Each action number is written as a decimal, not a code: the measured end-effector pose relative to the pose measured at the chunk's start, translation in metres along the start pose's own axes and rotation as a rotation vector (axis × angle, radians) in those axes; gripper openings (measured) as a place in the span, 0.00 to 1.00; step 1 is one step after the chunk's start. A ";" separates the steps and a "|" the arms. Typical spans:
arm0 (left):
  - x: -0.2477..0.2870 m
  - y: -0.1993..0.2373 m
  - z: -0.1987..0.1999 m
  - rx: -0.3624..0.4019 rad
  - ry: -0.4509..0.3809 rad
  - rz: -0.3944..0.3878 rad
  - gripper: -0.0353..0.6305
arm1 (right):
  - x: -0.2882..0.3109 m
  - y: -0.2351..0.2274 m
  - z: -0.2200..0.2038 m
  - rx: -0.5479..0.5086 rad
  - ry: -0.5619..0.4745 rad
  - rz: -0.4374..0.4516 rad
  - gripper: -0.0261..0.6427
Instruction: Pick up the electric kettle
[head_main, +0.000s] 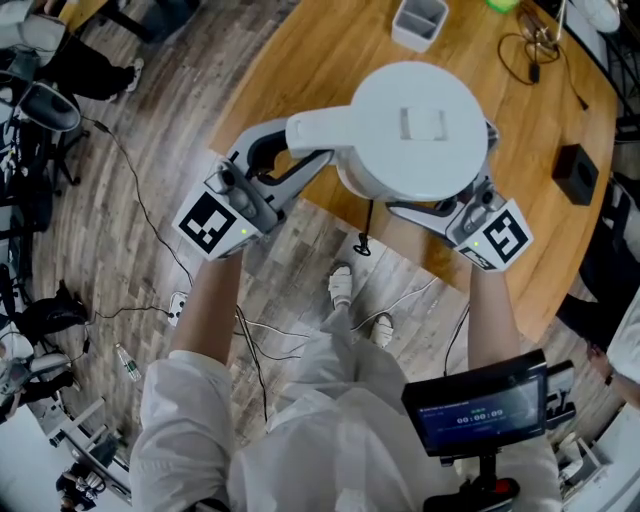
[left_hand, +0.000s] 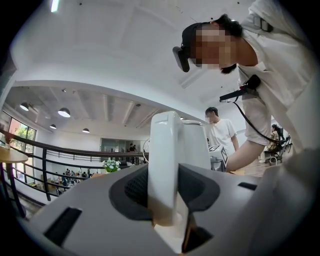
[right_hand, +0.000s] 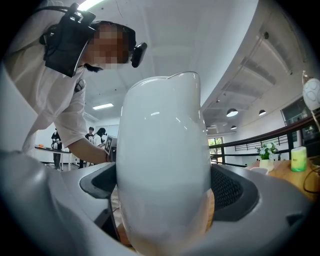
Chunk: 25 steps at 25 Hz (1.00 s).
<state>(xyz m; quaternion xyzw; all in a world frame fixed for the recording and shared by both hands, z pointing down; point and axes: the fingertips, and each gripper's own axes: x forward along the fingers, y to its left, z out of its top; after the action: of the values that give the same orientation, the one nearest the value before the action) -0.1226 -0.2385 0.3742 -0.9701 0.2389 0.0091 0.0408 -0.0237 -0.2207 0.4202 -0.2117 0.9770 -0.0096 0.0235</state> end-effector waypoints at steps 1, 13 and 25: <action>0.001 -0.001 0.004 0.000 -0.001 0.000 0.25 | -0.001 0.001 0.003 -0.002 0.000 -0.001 0.89; 0.014 -0.035 0.070 0.000 -0.057 -0.016 0.25 | -0.034 0.020 0.061 -0.012 -0.019 -0.025 0.89; 0.027 -0.105 0.123 0.013 -0.075 -0.038 0.25 | -0.100 0.062 0.112 -0.017 -0.028 -0.057 0.89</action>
<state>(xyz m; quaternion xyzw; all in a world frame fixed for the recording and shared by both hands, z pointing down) -0.0498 -0.1484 0.2588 -0.9732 0.2188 0.0430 0.0564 0.0469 -0.1243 0.3108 -0.2399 0.9702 0.0012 0.0350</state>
